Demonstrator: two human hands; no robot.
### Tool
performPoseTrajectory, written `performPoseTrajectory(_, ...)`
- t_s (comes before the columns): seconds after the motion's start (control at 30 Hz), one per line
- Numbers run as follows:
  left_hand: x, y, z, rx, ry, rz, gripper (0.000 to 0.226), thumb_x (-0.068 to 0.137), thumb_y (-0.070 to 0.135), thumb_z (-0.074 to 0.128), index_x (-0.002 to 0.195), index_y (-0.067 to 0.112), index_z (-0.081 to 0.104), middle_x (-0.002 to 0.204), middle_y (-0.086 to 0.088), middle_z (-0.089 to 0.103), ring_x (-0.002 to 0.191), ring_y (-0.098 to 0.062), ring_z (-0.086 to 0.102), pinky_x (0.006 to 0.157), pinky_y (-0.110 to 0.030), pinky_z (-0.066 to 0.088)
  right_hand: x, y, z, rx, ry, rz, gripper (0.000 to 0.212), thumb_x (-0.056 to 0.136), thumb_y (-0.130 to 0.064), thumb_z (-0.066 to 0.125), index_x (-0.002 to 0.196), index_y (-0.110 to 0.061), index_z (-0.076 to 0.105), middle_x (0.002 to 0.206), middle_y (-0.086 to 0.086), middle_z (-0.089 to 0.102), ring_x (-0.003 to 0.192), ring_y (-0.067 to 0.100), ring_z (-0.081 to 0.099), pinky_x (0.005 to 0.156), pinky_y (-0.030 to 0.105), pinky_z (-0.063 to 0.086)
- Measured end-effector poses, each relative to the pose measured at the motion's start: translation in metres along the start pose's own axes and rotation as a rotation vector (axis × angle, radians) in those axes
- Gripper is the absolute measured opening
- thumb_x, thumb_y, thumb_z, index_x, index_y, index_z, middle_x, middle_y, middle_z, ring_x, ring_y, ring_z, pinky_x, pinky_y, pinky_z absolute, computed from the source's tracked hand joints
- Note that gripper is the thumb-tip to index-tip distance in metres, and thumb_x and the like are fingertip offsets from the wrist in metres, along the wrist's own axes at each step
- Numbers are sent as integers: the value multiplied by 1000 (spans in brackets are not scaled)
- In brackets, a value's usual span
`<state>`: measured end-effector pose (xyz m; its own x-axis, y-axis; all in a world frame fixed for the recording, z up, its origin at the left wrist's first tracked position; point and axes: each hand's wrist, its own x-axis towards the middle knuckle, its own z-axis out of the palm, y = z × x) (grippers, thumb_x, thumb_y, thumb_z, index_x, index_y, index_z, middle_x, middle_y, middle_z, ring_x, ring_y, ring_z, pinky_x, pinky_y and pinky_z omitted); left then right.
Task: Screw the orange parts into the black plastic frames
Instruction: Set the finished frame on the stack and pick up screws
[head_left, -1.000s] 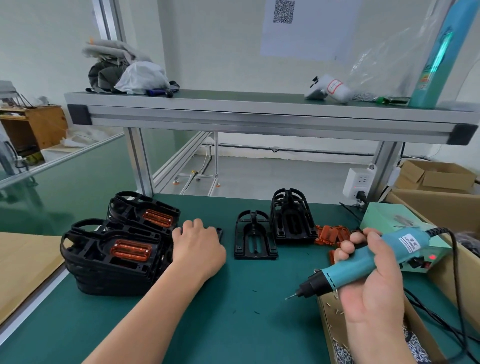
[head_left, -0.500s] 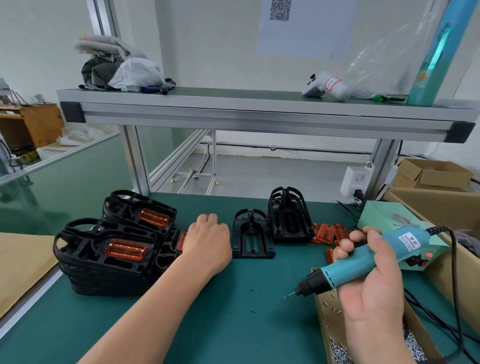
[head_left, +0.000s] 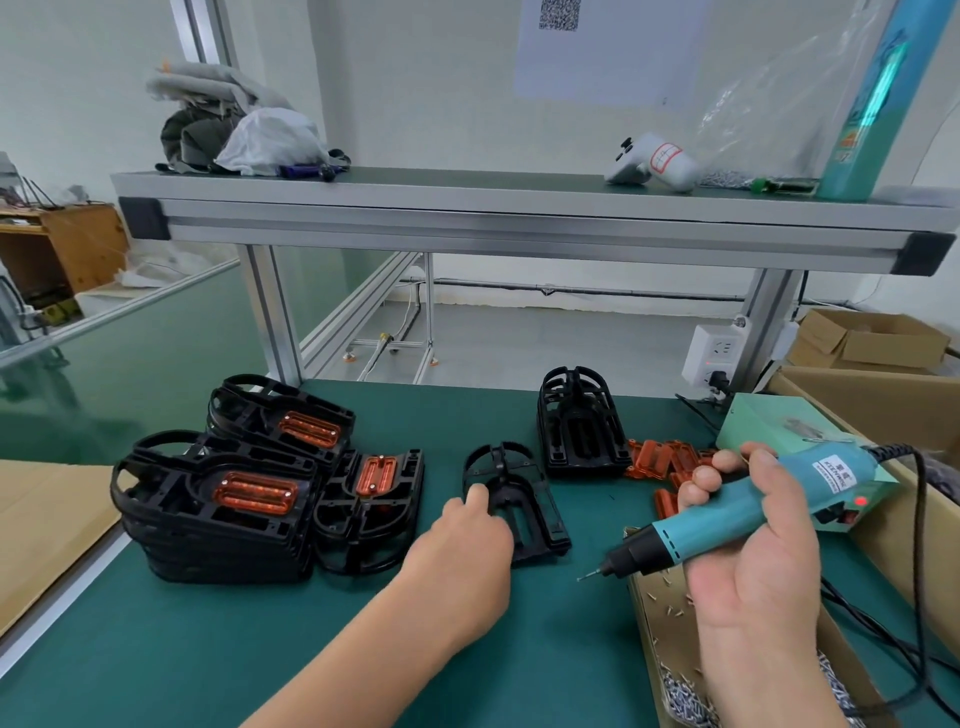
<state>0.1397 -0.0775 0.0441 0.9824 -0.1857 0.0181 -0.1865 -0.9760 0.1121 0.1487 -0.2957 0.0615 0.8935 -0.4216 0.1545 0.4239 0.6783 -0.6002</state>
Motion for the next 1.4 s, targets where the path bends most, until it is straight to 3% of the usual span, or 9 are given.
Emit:
performPoseTrajectory(0.27,-65,11,-1,12,-123,106,30,90,-3,50,117,11,50,139,2,24,106,-25,46,71,-41,47,0,-6,-2,40,19,-26,3,103,-18,60,101,-19,60,86,-2,61,70,12,58,66,24,53)
performPoseTrajectory(0.5,-81,14,-7,170,-169,305,22,105,14,39,124,12,52,126,-3,40,109,-31,47,73,-40,38,5,-12,-4,59,61,-38,7,101,-18,64,105,-18,59,87,-2,63,72,13,59,69,25,52)
performPoseTrajectory(0.6,-87,13,-8,188,-79,464,10,83,34,63,87,30,71,86,9,60,80,-13,61,51,-28,44,10,-21,-7,112,111,-75,12,101,-18,66,110,-16,59,87,-2,64,73,13,60,70,24,53)
performPoseTrajectory(0.67,-89,16,-4,240,-118,553,16,72,42,55,66,33,67,63,17,55,59,-4,58,42,-17,45,15,-29,-10,156,138,-115,12,100,-19,66,109,-15,59,87,-2,63,74,12,60,71,23,52)
performPoseTrajectory(0.87,-79,25,0,250,-71,665,21,80,48,54,75,34,69,69,14,58,65,-5,58,51,-17,49,33,-54,-25,244,234,-189,11,102,-24,60,93,-17,61,80,-4,62,68,9,62,66,19,51)
performPoseTrajectory(0.97,-55,34,-18,61,-104,590,39,100,52,35,112,28,63,108,1,60,107,-23,55,86,-40,52,36,-56,-29,277,271,-205,10,102,-22,61,94,-16,60,79,-4,62,68,10,62,66,20,52)
performPoseTrajectory(1.03,-30,40,-31,-122,-18,478,36,102,55,42,115,28,62,112,4,62,112,-21,55,94,-41,50,36,-56,-30,287,287,-204,9,102,-21,61,95,-16,60,78,-3,63,67,11,63,66,20,52)
performPoseTrajectory(1.13,22,59,-43,-326,59,307,26,101,41,52,104,22,68,103,3,70,100,-21,62,88,-38,53,37,-57,-30,285,301,-208,9,103,-20,60,95,-15,61,78,-3,64,67,11,63,65,21,51)
performPoseTrajectory(1.4,119,127,-7,-199,-153,204,21,97,25,57,79,14,54,81,-2,56,82,-27,61,65,-35,47,41,-58,-35,251,307,-213,7,101,-20,61,96,-15,61,77,-3,65,67,11,63,65,21,53)
